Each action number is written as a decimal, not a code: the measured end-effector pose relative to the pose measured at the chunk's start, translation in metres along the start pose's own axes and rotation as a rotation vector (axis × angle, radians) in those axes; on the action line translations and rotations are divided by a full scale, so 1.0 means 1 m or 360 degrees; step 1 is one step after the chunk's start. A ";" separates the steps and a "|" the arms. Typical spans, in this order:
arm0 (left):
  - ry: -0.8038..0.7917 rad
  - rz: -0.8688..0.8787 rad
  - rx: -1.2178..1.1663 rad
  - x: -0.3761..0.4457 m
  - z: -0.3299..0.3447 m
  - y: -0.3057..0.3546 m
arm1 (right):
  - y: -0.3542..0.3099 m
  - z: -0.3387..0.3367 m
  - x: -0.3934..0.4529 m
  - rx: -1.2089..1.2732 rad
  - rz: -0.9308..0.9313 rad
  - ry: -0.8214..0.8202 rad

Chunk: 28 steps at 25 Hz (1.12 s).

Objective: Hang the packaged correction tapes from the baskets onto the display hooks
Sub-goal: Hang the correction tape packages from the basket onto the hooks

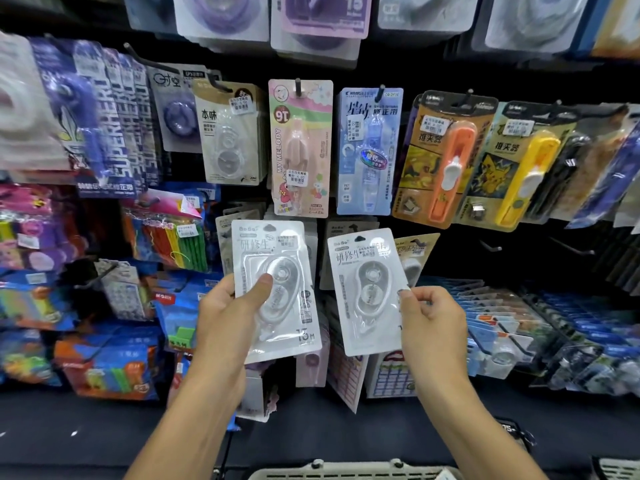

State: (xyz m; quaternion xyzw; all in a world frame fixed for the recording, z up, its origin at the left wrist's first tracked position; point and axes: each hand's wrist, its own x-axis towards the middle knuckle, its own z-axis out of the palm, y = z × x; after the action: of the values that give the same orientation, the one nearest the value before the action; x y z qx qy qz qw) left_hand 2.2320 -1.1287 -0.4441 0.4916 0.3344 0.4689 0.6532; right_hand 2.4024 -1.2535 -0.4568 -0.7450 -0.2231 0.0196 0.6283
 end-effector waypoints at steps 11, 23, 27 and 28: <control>-0.0055 -0.0033 -0.0003 0.007 0.006 -0.006 | 0.001 0.010 -0.011 0.0469 0.0478 -0.0657; -0.0285 0.0814 0.2120 0.025 0.012 -0.038 | 0.007 0.012 -0.004 0.0546 0.0158 -0.0398; -0.0480 0.0676 0.2281 0.036 0.010 -0.054 | 0.015 0.021 0.005 0.0321 0.0084 -0.0415; -0.0494 0.0669 0.2266 0.037 0.010 -0.055 | 0.017 0.027 0.012 0.0263 0.0072 -0.0412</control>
State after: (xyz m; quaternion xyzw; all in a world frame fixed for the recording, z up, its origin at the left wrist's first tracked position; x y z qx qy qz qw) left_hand 2.2688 -1.1010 -0.4932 0.9083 0.3598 0.1799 0.1145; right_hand 2.4105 -1.2263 -0.4757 -0.6868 -0.2831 0.1478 0.6529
